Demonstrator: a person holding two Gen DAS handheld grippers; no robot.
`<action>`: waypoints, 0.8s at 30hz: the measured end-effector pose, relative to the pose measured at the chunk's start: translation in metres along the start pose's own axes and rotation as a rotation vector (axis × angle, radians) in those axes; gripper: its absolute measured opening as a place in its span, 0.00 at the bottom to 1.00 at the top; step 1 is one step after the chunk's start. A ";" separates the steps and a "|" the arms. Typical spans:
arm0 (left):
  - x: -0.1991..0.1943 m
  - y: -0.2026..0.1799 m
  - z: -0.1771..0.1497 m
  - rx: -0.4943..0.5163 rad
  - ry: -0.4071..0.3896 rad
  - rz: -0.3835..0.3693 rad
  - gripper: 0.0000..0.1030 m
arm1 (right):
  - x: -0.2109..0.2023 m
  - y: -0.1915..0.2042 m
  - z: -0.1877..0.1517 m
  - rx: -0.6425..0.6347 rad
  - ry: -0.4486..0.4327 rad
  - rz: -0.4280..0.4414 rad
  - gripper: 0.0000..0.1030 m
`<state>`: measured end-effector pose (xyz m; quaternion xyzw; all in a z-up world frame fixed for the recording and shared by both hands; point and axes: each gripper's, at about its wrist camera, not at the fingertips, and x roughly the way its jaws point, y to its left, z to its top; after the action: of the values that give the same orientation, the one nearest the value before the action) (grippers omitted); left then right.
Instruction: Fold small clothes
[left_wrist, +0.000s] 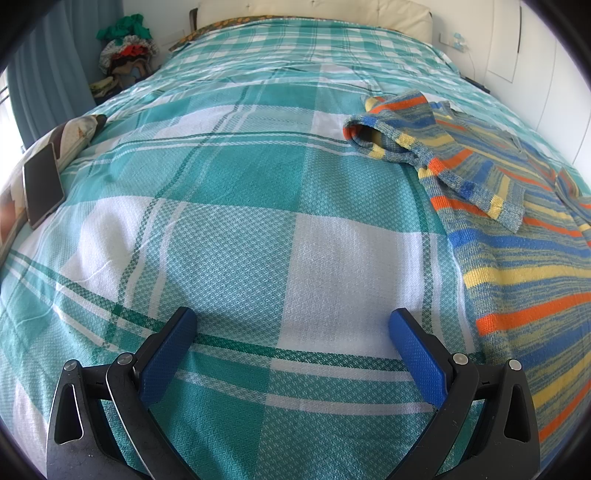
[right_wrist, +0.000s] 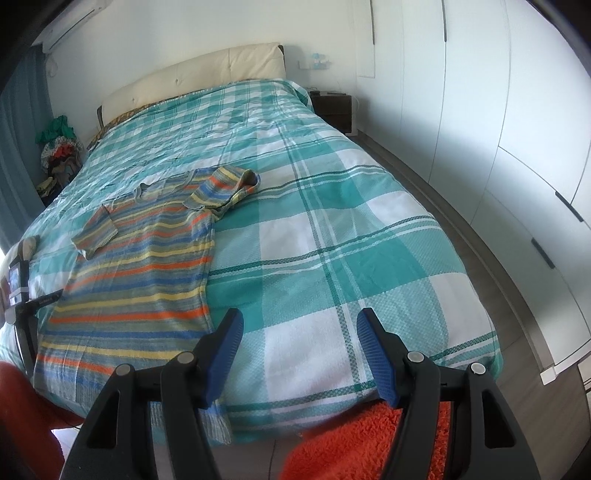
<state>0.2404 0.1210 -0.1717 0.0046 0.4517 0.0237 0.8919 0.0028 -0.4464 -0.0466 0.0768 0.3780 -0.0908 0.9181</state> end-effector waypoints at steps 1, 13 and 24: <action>0.000 0.000 0.000 0.000 0.000 0.000 1.00 | 0.000 0.000 0.000 0.001 -0.001 -0.001 0.62; 0.000 0.000 0.000 0.000 0.000 0.000 1.00 | -0.001 0.000 0.000 -0.001 -0.001 0.000 0.62; 0.000 0.000 0.000 -0.001 0.000 0.000 1.00 | -0.001 -0.001 0.000 -0.002 0.001 -0.003 0.62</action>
<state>0.2405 0.1209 -0.1716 0.0044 0.4515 0.0238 0.8919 0.0018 -0.4477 -0.0463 0.0754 0.3787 -0.0916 0.9179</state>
